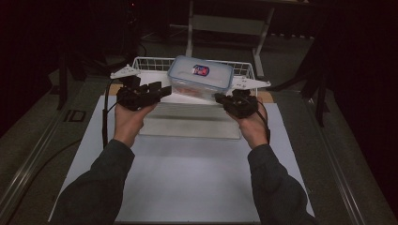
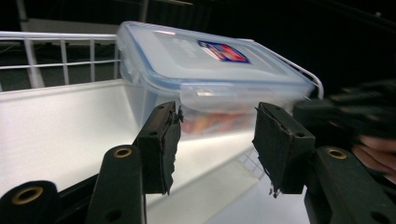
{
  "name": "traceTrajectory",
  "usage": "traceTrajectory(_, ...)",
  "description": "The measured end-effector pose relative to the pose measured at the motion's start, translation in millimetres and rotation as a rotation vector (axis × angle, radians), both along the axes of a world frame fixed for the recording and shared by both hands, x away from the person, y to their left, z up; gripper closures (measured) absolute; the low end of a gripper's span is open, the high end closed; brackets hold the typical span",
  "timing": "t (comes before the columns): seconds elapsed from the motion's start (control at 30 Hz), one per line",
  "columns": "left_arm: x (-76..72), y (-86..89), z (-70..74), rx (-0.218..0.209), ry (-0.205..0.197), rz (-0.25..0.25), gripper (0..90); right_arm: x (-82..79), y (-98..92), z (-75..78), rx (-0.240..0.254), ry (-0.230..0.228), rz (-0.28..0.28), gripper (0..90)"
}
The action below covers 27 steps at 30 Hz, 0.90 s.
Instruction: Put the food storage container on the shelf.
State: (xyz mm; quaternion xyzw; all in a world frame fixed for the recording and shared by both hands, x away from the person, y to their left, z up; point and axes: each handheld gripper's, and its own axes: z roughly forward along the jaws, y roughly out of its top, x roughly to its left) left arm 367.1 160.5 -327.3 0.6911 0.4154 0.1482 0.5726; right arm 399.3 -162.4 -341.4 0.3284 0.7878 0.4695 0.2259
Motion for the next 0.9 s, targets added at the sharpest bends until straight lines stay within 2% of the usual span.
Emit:
traceTrajectory(0.07, -6.6, -0.6, 1.4, 0.002, -0.013, -0.017, 48.5, 2.5, -3.1, -1.8, -0.015, 0.003, -0.037, 87.1)
traceTrajectory(0.17, -16.7, 0.5, 3.2, 0.003, -0.033, -0.037, 47.8, -0.3, -8.7, -5.3, -0.031, 0.001, -0.036, 82.6)
traceTrajectory(0.3, -30.7, 3.4, 4.6, 0.045, -0.058, -0.049, 46.3, -13.9, -14.3, -10.1, -0.079, -0.010, 0.001, 69.2)
traceTrajectory(0.4, -42.4, 5.2, 3.3, 0.107, -0.076, -0.047, 44.5, -29.7, -18.5, -12.3, -0.098, -0.012, 0.048, 60.0)
traceTrajectory(0.57, -65.0, 7.6, -7.6, 0.209, -0.098, -0.056, 41.0, -60.6, -29.0, -14.1, -0.071, -0.021, 0.095, 48.8)
traceTrajectory(0.7, -81.4, 15.9, -21.2, 0.232, -0.096, -0.060, 38.4, -78.2, -40.5, -20.7, -0.031, 0.036, 0.126, 39.4)
traceTrajectory(0.9, -105.9, 32.5, -41.0, 0.260, -0.105, -0.027, 34.8, -101.2, -54.2, -40.8, -0.012, 0.053, 0.114, 27.3)
